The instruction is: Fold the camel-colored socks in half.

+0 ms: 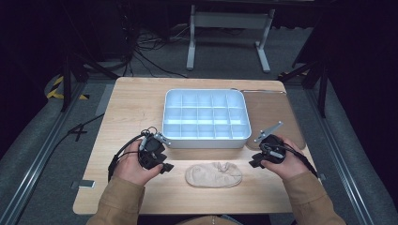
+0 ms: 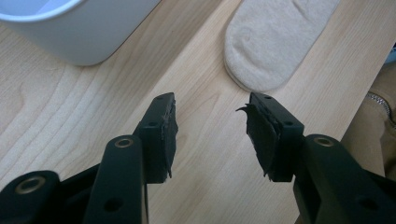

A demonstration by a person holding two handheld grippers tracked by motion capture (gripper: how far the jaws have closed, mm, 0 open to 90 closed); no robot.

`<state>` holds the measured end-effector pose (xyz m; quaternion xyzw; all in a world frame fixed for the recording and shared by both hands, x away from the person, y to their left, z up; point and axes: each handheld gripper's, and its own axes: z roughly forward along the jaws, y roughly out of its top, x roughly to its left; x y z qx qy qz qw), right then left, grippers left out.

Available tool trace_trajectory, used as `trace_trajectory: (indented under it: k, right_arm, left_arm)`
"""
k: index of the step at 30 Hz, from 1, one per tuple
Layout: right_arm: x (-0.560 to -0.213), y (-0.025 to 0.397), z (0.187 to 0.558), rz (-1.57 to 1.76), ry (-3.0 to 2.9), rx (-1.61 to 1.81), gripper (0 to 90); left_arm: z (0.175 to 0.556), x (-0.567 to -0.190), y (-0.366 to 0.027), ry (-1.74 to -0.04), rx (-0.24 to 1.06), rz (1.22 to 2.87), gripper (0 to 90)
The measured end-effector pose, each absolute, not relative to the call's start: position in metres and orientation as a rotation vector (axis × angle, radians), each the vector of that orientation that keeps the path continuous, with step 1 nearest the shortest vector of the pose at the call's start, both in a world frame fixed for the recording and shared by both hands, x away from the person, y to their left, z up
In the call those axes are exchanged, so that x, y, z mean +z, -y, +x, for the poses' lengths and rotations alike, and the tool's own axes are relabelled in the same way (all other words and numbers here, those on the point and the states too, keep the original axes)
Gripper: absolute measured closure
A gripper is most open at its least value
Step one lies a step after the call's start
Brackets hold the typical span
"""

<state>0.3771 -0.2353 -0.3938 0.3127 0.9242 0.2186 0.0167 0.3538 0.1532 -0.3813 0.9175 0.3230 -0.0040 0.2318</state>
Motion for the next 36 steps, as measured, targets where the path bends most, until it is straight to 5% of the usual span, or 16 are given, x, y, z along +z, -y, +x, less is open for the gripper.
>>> trace_trajectory:
  k: [36]
  right_arm:
    - [-0.403, 0.237, 0.356, 0.964, -2.851, 0.787, 66.6]
  left_arm:
    - [0.355, -0.389, -0.103, -0.886, -0.096, 2.395, 68.1]
